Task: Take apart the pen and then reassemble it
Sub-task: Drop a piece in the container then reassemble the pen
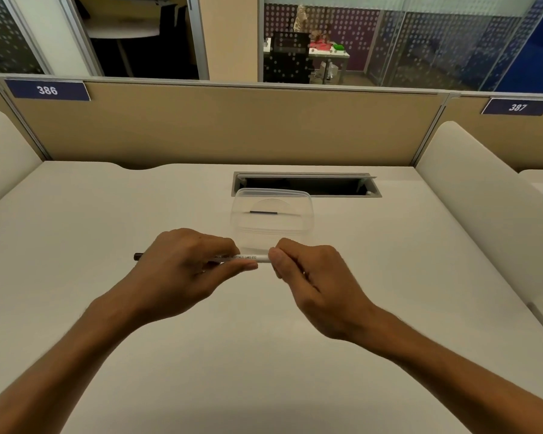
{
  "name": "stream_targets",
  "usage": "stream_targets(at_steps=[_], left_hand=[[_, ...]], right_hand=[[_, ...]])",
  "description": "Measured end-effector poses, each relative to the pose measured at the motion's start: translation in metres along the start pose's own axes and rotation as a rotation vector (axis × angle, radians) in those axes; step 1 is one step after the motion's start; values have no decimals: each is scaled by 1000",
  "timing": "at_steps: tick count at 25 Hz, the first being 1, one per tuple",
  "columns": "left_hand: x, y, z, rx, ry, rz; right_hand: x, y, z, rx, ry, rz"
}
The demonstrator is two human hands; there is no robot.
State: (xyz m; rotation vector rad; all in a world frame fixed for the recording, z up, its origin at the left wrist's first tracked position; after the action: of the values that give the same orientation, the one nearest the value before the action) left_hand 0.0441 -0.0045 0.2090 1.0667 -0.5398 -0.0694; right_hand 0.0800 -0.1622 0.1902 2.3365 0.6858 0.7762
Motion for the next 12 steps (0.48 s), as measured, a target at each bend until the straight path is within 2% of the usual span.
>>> stream_targets(at_steps=[2,3,5,8,12], left_hand=[[1,-1,-4,-142,35,-23],[2,-1,-4,-192,38,-29],[2,-1,-2,-220,19,-21],[1,1,5,-111,-28,52],[-1,-3,14,185,-114,125]], right_hand=[[-1,7,-14,-375,250,106],[-2,9,-18,-438,328,118],[-1,9,-20,-411,380,119],[-1,2,-11,-186,231,106],[1,-14,14,397,-205,4]])
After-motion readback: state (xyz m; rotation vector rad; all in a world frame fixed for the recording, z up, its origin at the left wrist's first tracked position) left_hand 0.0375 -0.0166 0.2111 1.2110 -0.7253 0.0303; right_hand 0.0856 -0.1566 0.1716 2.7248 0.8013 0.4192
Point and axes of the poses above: each hand's wrist, its own x-axis towards the middle knuckle, its own y-axis out of the back of the hand, z = x × y, the point moved 6 cm from there along x, towards the middle knuckle
